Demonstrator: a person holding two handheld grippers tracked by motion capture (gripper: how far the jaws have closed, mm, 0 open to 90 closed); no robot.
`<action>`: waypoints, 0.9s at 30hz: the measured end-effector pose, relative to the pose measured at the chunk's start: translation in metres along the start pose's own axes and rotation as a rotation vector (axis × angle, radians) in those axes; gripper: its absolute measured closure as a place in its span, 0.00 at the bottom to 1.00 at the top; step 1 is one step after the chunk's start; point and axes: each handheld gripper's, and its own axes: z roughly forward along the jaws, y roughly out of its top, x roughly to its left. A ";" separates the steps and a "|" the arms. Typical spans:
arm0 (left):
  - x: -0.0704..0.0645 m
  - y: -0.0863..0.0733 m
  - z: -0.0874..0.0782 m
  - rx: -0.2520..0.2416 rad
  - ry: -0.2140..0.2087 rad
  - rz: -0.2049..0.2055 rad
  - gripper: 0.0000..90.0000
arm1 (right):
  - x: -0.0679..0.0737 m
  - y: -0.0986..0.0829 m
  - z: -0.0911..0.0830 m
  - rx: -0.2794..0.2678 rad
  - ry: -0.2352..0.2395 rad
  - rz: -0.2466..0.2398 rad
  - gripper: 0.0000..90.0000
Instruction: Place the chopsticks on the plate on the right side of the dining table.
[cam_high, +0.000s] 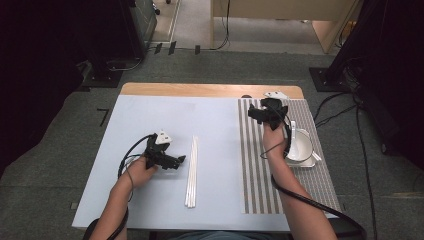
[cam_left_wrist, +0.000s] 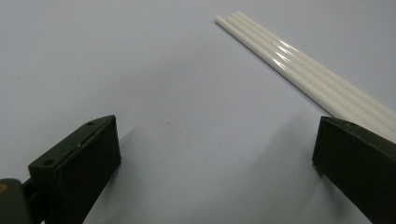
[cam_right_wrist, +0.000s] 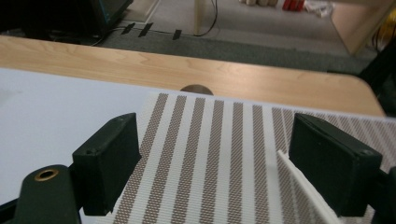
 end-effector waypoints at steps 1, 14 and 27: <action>0.000 0.000 0.000 0.000 0.000 0.000 0.01 | 0.002 -0.001 0.004 0.002 0.007 0.029 0.17; 0.000 0.000 0.000 -0.001 -0.001 -0.001 0.01 | 0.001 -0.003 0.046 -0.051 -0.005 0.061 0.17; 0.000 0.000 0.000 -0.001 -0.001 -0.001 0.01 | -0.017 -0.006 0.063 -0.001 -0.033 0.112 0.18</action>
